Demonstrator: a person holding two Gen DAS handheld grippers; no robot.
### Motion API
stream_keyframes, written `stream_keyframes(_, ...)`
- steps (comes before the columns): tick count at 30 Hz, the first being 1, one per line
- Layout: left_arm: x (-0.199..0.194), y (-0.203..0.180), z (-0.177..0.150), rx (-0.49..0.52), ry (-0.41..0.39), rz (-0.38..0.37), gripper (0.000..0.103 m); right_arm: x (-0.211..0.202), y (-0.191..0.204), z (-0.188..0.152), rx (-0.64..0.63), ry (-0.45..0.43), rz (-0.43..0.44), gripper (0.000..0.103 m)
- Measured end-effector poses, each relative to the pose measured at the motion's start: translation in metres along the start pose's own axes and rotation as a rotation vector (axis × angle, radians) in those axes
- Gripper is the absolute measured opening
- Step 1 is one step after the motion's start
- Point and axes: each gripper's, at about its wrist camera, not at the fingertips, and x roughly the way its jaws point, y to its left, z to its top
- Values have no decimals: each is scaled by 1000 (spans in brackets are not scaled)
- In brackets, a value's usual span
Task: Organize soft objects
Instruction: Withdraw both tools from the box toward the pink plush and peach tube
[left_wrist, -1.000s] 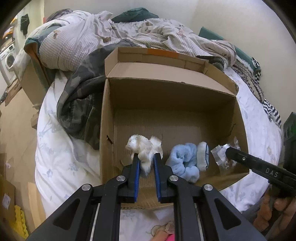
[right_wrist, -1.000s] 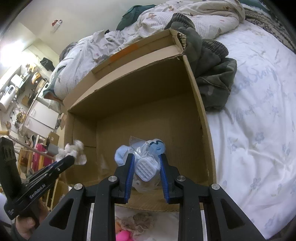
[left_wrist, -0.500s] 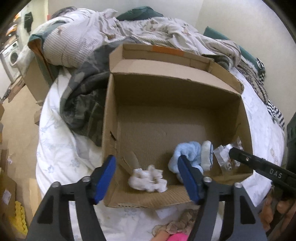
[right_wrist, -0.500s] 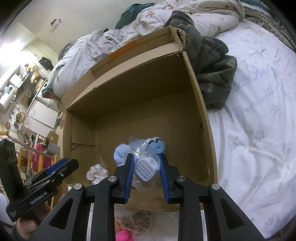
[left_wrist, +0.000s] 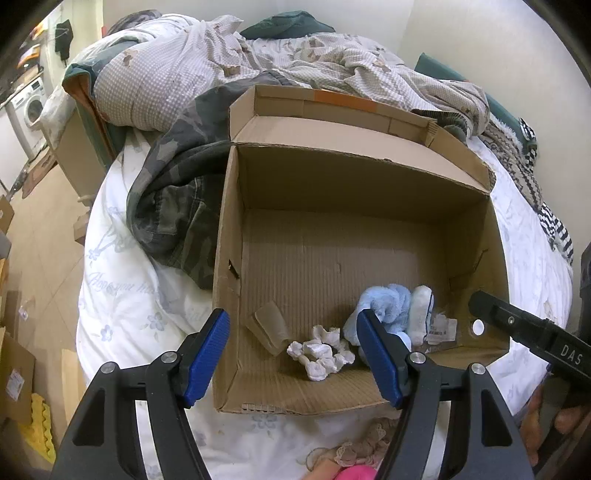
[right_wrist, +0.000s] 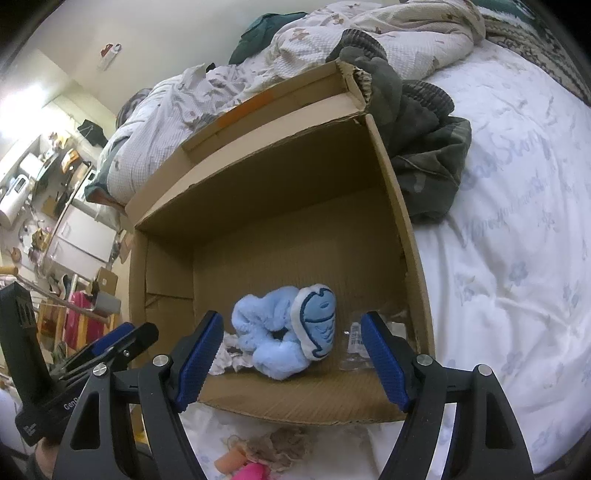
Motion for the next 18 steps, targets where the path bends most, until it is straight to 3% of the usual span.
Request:
stream_keyframes(13, -20, 2, -8, 4, -44, 3, 69, -5, -3, -3, 21, -15, -7, 82)
stream_keyframes(18, -33, 0, -12, 37, -98, 60, 69, -8, -6, -6, 30, -18, -20, 82)
